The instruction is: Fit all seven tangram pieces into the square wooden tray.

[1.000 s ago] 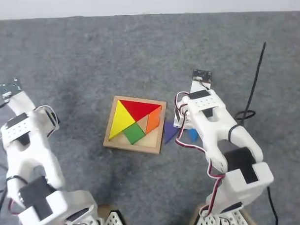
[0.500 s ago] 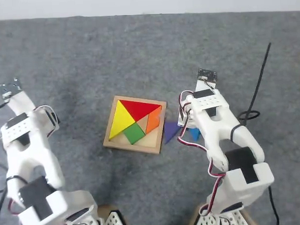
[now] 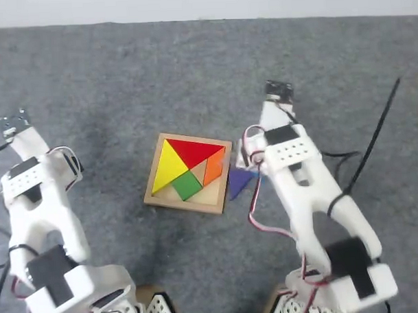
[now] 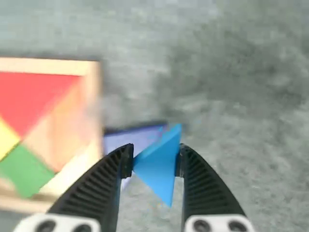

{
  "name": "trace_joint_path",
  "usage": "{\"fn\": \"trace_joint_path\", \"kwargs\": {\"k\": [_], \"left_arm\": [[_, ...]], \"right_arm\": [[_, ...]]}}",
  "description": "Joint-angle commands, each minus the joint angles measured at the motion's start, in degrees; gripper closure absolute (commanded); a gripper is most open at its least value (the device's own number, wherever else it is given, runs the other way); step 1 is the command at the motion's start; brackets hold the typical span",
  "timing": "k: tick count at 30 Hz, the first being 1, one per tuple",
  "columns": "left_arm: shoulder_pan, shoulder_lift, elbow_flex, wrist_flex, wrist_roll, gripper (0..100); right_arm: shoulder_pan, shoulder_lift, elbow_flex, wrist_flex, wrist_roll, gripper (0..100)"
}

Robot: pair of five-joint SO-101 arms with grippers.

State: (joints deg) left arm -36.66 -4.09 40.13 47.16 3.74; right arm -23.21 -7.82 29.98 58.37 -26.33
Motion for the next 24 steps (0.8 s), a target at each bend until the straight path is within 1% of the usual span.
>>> {"fn": "trace_joint_path", "kwargs": {"k": [1, 6, 8, 11, 16, 20, 24], "left_arm": [[0.3, -2.9, -0.4, -1.1, 0.3, 81], [0.3, -2.9, -0.4, -1.1, 0.3, 81], [0.2, -2.9, -0.4, -1.2, 0.3, 81], [0.2, -2.9, -0.4, -1.2, 0.3, 81], [0.0, -2.9, -0.4, -1.2, 0.4, 81], [0.0, -2.9, -0.4, -1.2, 0.3, 81], [0.0, -2.9, -0.5, -1.2, 0.3, 81]], "right_arm": [[-5.3, -5.1, -0.8, 0.2, 1.0, 94.4], [-13.8, -2.6, -4.5, 0.0, 1.0, 94.5], [-15.5, 0.0, -7.8, -1.4, -1.2, 95.4], [-16.4, 6.2, -14.5, -3.4, -11.5, 98.0], [-18.5, 17.6, -23.7, -1.1, -29.0, 93.5], [-21.3, 22.9, -26.3, -0.8, -35.2, 92.0], [-22.0, 23.7, -25.9, -4.5, -44.0, 92.9]]}}
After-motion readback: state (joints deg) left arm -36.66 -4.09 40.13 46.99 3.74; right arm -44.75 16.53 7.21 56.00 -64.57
